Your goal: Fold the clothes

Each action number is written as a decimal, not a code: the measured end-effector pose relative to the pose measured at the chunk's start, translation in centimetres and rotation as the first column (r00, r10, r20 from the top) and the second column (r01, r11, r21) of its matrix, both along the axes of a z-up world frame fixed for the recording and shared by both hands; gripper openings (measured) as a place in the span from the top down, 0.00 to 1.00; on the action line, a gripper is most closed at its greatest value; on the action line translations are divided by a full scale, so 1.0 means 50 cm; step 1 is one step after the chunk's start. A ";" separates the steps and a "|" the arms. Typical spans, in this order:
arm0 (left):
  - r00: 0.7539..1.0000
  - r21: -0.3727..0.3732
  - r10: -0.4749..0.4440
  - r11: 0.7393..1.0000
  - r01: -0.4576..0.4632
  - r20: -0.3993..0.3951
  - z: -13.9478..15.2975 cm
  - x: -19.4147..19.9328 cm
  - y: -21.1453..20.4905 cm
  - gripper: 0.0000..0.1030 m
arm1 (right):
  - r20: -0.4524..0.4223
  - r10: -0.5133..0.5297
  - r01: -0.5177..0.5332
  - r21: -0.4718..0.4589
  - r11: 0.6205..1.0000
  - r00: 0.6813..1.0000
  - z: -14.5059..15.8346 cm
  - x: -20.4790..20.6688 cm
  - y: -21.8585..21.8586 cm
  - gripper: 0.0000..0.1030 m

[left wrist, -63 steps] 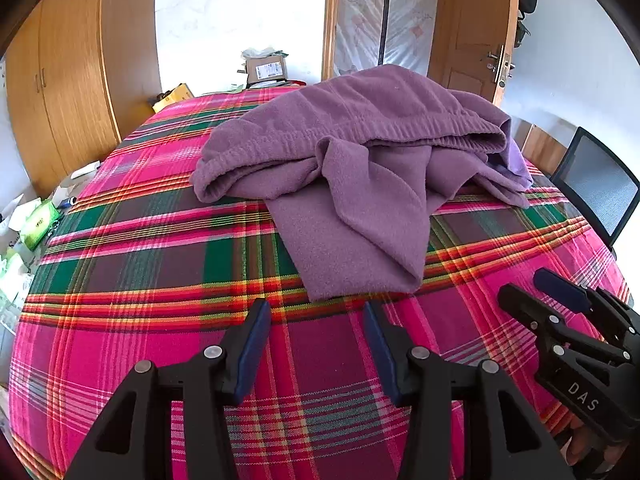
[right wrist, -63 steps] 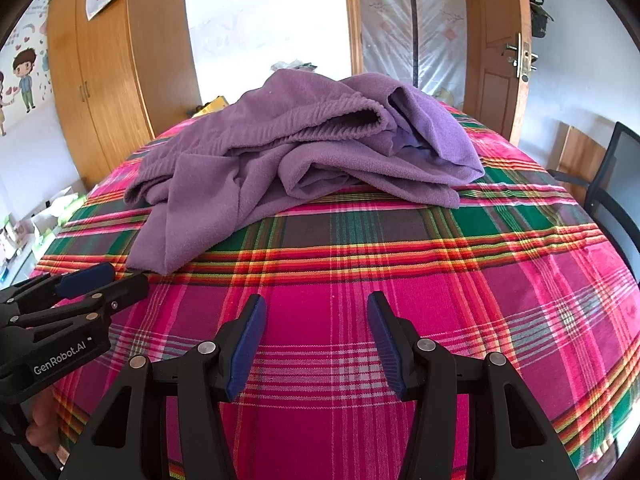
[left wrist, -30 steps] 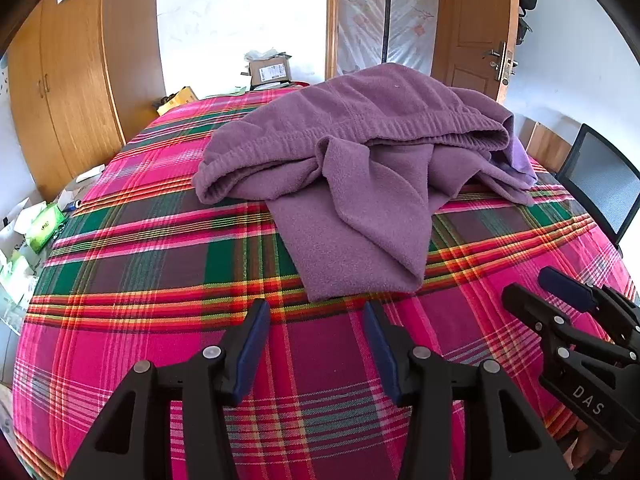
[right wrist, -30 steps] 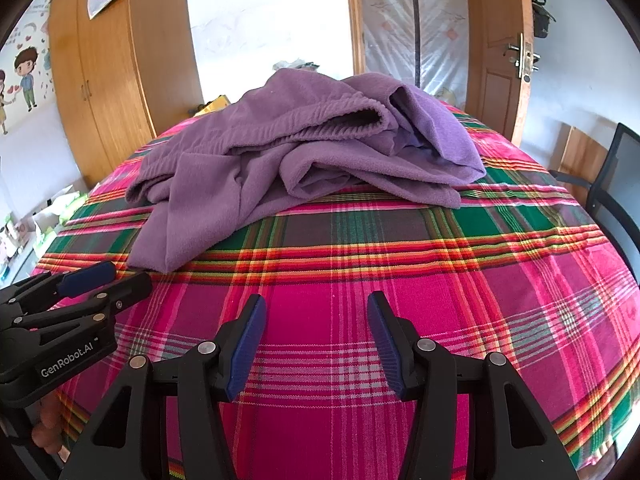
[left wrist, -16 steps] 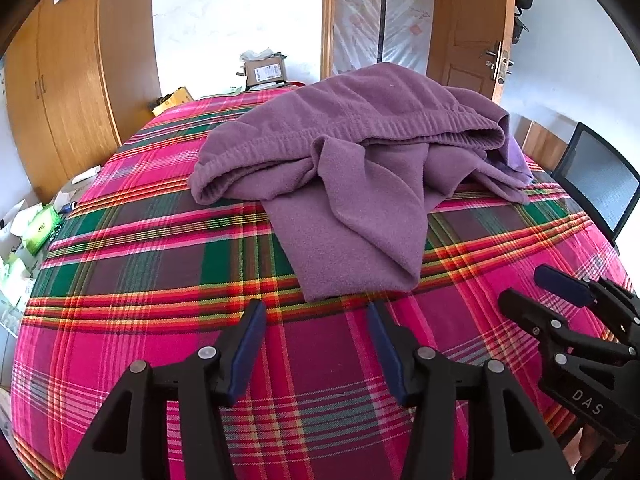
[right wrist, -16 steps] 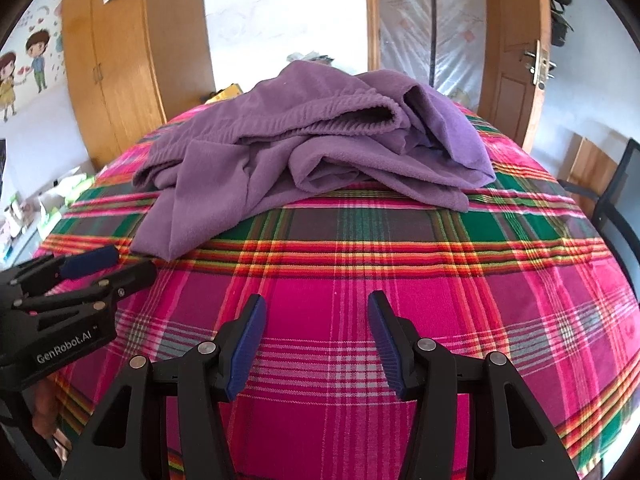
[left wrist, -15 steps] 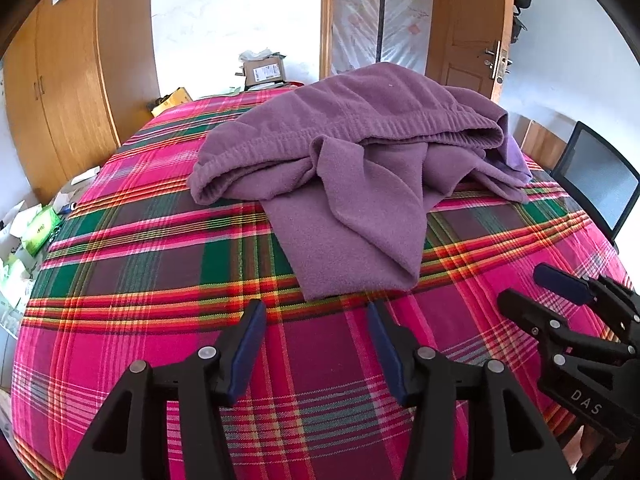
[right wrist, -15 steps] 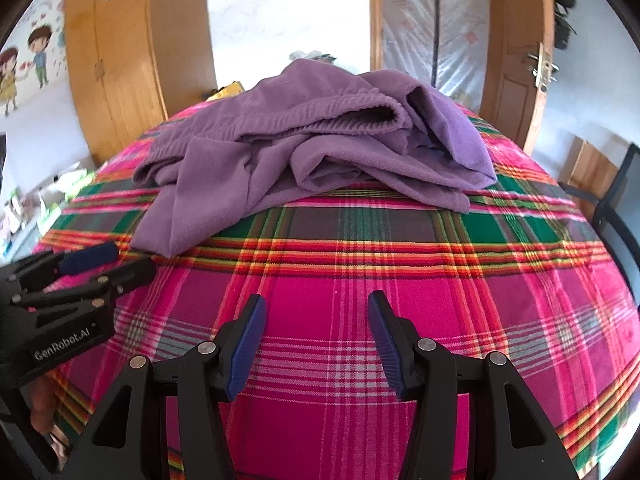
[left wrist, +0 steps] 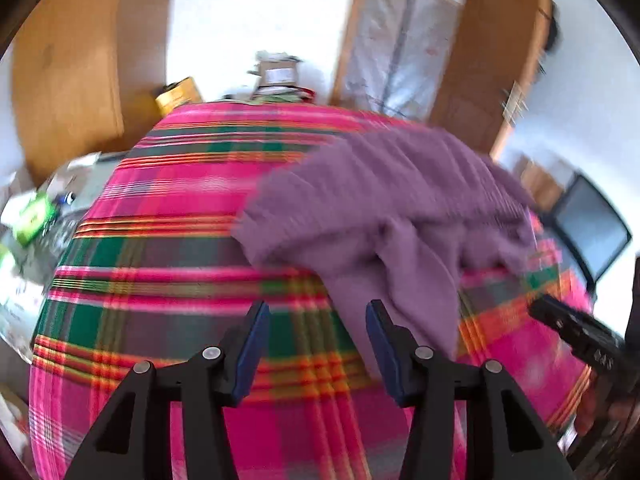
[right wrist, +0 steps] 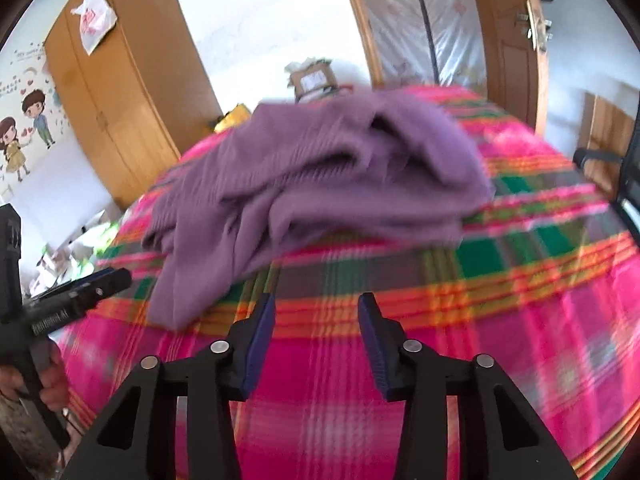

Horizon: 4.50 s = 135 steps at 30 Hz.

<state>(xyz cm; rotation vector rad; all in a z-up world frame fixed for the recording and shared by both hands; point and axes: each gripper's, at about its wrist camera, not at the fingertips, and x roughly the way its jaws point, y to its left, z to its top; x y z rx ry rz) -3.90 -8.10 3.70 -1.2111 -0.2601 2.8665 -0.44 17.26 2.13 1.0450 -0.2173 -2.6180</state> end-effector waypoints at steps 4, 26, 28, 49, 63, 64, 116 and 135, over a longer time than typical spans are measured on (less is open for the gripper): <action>0.999 -0.162 0.042 0.986 -0.041 0.002 0.008 -0.034 -0.017 0.50 | -0.029 -0.011 0.011 0.004 1.000 1.000 0.027 -0.045 0.012 0.61; 0.987 -0.278 -0.141 0.948 0.156 0.074 -0.052 -0.122 0.029 0.50 | 0.036 0.031 -0.026 -0.118 0.993 0.999 0.015 -0.218 0.013 0.75; 0.987 -0.269 -0.141 0.950 0.157 0.077 -0.056 -0.127 0.024 0.50 | 0.012 0.042 -0.040 -0.123 0.992 0.999 0.024 -0.218 0.012 0.84; 0.965 -0.216 -0.261 0.944 0.248 -0.033 -0.035 -0.102 0.007 0.50 | -0.134 0.075 -0.114 -0.312 0.943 0.988 0.142 -0.265 -0.018 0.91; 0.942 -0.222 -0.336 0.919 0.326 -0.009 -0.054 -0.139 -0.009 0.77 | -0.110 0.111 -0.137 -0.277 0.951 0.988 0.179 -0.362 -0.072 0.91; 0.943 -0.207 -0.333 0.923 0.324 -0.009 -0.052 -0.142 -0.014 0.78 | -0.113 0.113 -0.140 -0.269 0.953 0.987 0.182 -0.368 -0.081 0.91; 0.986 0.101 -0.163 0.981 0.166 -0.030 -0.039 -0.151 -0.183 0.91 | -0.044 0.250 -0.254 -0.105 0.962 0.967 0.156 -0.571 -0.401 0.91; 0.977 0.284 0.211 0.936 -0.209 0.025 -0.045 -0.030 -0.396 0.91 | 0.011 0.497 -0.494 -0.094 0.864 0.868 0.120 -0.552 -0.709 0.91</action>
